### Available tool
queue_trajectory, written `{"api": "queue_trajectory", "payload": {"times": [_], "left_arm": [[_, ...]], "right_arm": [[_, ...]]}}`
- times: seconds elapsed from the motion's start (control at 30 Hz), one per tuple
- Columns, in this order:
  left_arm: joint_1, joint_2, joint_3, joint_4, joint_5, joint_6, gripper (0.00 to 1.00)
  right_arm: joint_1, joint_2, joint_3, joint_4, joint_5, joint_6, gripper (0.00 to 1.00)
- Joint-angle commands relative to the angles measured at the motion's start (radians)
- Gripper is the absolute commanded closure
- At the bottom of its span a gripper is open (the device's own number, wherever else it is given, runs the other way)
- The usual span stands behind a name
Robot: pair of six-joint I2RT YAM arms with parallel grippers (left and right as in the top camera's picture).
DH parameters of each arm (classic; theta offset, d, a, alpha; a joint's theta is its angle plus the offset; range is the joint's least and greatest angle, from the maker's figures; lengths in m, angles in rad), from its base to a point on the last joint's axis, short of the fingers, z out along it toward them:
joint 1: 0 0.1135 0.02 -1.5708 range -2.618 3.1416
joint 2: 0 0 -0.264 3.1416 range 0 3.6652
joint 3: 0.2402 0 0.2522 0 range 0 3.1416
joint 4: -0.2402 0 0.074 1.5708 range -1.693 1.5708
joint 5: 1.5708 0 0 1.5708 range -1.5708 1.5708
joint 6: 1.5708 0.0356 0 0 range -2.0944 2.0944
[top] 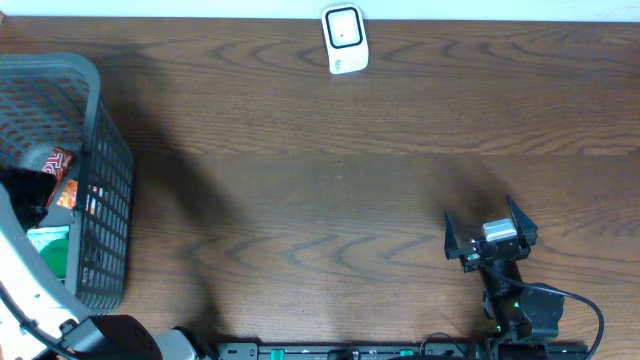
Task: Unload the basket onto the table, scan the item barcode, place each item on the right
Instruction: 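Move the left gripper over the basket toward the green-lidded jar, then grasp the green-lidded Knorr jar inside the basket with the left gripper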
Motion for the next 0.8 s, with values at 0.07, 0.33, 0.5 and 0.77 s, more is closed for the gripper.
{"api": "queue_trajectory", "payload": {"times": [0.07,0.33,0.5,0.77], "left_arm": [[0.051,0.003,-0.103,0.000,0.025,-0.133,0.14],[0.055,0.003,-0.219,0.052,0.025,-0.132,0.15],[0.055,0.003,-0.239,0.061,0.026,-0.133,0.15],[0.055,0.003,-0.239,0.060,0.124,-0.132,0.15]], "right_arm": [[0.002,-0.003,0.000,-0.005,0.005,0.007,0.01],[0.002,-0.001,0.000,-0.005,0.005,0.006,0.01],[0.002,-0.001,0.000,-0.005,0.005,0.007,0.01],[0.002,0.000,0.000,-0.005,0.006,0.006,0.01]]}}
